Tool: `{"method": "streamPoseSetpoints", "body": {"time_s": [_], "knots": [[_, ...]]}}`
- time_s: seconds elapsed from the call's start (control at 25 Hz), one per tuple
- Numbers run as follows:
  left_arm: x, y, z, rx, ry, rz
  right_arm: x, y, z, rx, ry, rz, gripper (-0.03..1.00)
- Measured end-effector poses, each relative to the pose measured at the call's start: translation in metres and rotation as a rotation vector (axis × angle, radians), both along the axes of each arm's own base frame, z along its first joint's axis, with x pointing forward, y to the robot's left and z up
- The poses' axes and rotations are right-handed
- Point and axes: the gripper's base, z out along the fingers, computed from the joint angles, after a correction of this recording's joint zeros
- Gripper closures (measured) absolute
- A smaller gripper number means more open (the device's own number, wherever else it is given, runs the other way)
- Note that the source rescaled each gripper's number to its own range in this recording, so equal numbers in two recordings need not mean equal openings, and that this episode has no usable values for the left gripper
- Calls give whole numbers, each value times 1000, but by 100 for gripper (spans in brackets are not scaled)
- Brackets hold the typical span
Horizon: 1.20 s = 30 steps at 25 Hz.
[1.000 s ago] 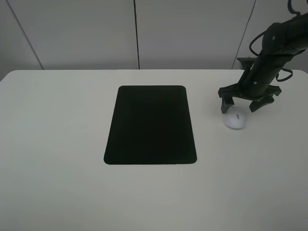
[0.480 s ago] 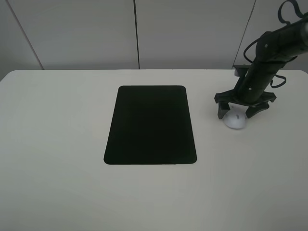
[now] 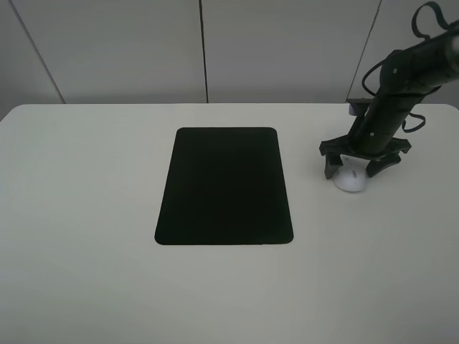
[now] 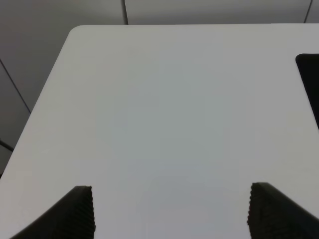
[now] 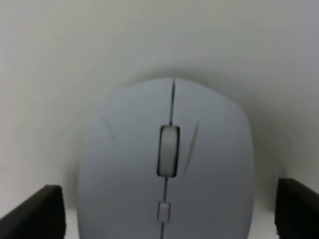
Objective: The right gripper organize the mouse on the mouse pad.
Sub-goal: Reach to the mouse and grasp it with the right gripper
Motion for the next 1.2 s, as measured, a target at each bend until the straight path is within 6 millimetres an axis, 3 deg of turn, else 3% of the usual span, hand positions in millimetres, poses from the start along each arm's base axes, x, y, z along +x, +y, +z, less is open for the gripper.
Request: {"method": "streamPoseSetpoints", "body": {"time_s": [1.04,1.12,1.16,1.2], "knots": [[0,0,0,0,0,0,0,1,-4,-7,7,11,-3],[0,0,0,0,0,0,1,4,-4,-10,7,18,7],[0,0,0,0,0,0,1,4,-4,-10,7,17,18],[0,0,0,0,0,0,2,4,-4,-9,6,18,38]]}}
